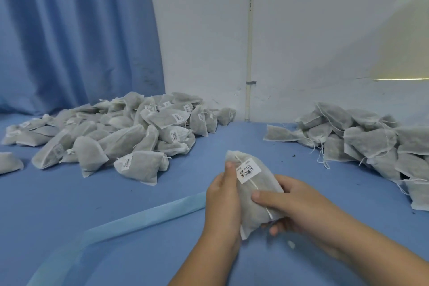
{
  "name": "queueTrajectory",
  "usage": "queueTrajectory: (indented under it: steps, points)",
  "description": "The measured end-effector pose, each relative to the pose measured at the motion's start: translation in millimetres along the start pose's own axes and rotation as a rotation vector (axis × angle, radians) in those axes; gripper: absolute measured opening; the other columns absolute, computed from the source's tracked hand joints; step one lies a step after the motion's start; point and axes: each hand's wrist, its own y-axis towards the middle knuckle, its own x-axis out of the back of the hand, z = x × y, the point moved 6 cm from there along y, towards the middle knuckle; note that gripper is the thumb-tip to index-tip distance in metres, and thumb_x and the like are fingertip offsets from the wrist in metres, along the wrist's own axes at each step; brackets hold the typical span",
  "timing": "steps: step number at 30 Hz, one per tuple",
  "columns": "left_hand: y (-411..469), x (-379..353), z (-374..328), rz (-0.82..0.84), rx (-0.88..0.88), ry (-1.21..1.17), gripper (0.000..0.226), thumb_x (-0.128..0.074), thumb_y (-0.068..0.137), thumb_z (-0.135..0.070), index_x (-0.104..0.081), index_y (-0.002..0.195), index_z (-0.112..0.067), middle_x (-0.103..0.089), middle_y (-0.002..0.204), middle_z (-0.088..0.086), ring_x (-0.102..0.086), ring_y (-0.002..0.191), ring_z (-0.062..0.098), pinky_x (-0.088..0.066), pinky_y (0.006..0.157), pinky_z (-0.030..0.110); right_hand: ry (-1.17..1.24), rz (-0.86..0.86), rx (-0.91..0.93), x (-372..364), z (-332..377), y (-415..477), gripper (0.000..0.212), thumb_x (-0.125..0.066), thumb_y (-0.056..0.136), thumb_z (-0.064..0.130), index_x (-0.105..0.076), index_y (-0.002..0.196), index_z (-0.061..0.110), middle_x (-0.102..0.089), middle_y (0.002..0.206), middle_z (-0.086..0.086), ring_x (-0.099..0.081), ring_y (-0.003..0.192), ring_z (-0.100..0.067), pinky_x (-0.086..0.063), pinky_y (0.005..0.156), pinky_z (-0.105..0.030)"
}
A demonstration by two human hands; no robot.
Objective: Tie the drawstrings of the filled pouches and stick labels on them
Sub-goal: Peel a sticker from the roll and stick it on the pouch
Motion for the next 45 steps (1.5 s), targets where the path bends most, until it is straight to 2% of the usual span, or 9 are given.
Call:
queueTrajectory:
  steps: [6, 12, 15, 18, 21, 25, 33, 39, 45]
  points:
    - [35.6, 50.8, -19.7, -0.255, -0.029, -0.300, 0.031, -0.045, 0.102, -0.035, -0.059, 0.095, -0.008, -0.072, 0.075, 0.012, -0.070, 0.062, 0.021, -0.052, 0.058, 0.032, 0.197, -0.029, -0.058, -16.4, 7.8, 50.8, 0.013, -0.065, 0.085, 0.023, -0.070, 0.087, 0.011, -0.063, 0.065, -0.007, -0.052, 0.049, -0.015, -0.039, 0.042, -0.022]
    - [51.1, 80.5, -35.7, -0.409, -0.125, -0.387, 0.020, -0.047, 0.100, -0.022, -0.059, 0.092, -0.009, -0.060, 0.089, 0.014, -0.065, 0.074, 0.026, -0.049, 0.064, 0.032, 0.458, -0.023, -0.138, -52.5, 38.1, 121.1, 0.011, -0.070, 0.083, 0.014, -0.062, 0.082, 0.006, -0.053, 0.054, -0.005, -0.045, 0.038, -0.012, -0.035, 0.034, -0.020]
    - [50.3, 78.2, -46.1, -0.407, -0.235, -0.318, 0.019, -0.047, 0.100, -0.017, -0.062, 0.091, -0.008, -0.059, 0.081, 0.012, -0.064, 0.069, 0.024, -0.049, 0.064, 0.031, 0.686, 0.005, 0.064, -62.2, 105.8, 171.9, 0.006, -0.064, 0.089, 0.005, -0.061, 0.090, -0.001, -0.061, 0.085, -0.012, -0.066, 0.074, -0.018, -0.058, 0.066, -0.021]
    - [45.5, 70.2, -52.0, -0.353, -0.312, -0.216, 0.020, -0.048, 0.099, -0.010, -0.062, 0.086, -0.006, -0.059, 0.073, 0.010, -0.062, 0.063, 0.022, -0.049, 0.061, 0.031, 0.774, -0.097, 0.171, -55.9, 144.7, 201.8, 0.025, -0.064, 0.091, 0.004, -0.056, 0.113, -0.005, -0.052, 0.111, -0.016, -0.061, 0.111, -0.024, -0.051, 0.096, -0.029]
    - [43.3, 65.8, -51.1, -0.286, -0.324, -0.168, 0.019, -0.049, 0.098, -0.007, -0.062, 0.086, -0.004, -0.059, 0.068, 0.007, -0.061, 0.058, 0.020, -0.048, 0.057, 0.030, 0.720, -0.090, 0.136, -61.8, 132.6, 203.2, 0.003, -0.053, 0.094, -0.001, -0.055, 0.095, -0.003, -0.054, 0.104, -0.019, -0.068, 0.098, -0.029, -0.058, 0.080, -0.032]
    - [42.4, 58.6, -42.7, -0.178, -0.337, -0.066, 0.021, -0.048, 0.099, -0.010, -0.064, 0.087, -0.003, -0.059, 0.067, 0.006, -0.056, 0.055, 0.019, -0.044, 0.054, 0.028, 0.601, -0.086, 0.070, -53.1, 83.6, 177.5, 0.018, -0.042, 0.096, -0.001, -0.055, 0.109, -0.004, -0.065, 0.102, -0.018, -0.073, 0.067, -0.024, -0.058, 0.055, -0.028]
    - [20.0, 24.7, -24.3, 0.037, -0.475, 0.400, 0.026, -0.054, 0.078, -0.036, -0.064, 0.079, -0.012, -0.060, 0.066, -0.004, -0.056, 0.063, 0.017, -0.045, 0.064, 0.030, 0.477, -0.207, 0.002, 25.3, 12.2, 86.8, 0.030, -0.036, 0.092, -0.005, -0.064, 0.104, 0.002, -0.075, 0.091, -0.011, -0.074, 0.074, -0.026, -0.055, 0.054, -0.027]
    - [-10.3, -40.4, -5.4, 0.242, -0.692, 0.780, 0.014, -0.052, 0.090, -0.028, -0.062, 0.080, -0.030, -0.062, 0.083, -0.016, -0.057, 0.077, 0.006, -0.039, 0.069, 0.012, 0.421, -0.284, -0.028, 90.5, -30.8, 14.5, 0.028, -0.039, 0.092, -0.003, -0.065, 0.102, 0.001, -0.075, 0.089, -0.012, -0.072, 0.070, -0.029, -0.054, 0.051, -0.028]
    - [-25.8, -134.4, 50.0, 0.493, -0.604, 0.968, 0.016, -0.055, 0.092, -0.020, -0.055, 0.089, -0.036, -0.055, 0.085, -0.009, -0.049, 0.081, -0.005, -0.035, 0.069, 0.009, 0.313, -0.441, -0.065, 154.5, -64.6, -33.3, 0.028, -0.042, 0.090, -0.001, -0.068, 0.101, 0.006, -0.076, 0.091, -0.007, -0.073, 0.074, -0.028, -0.053, 0.054, -0.027]
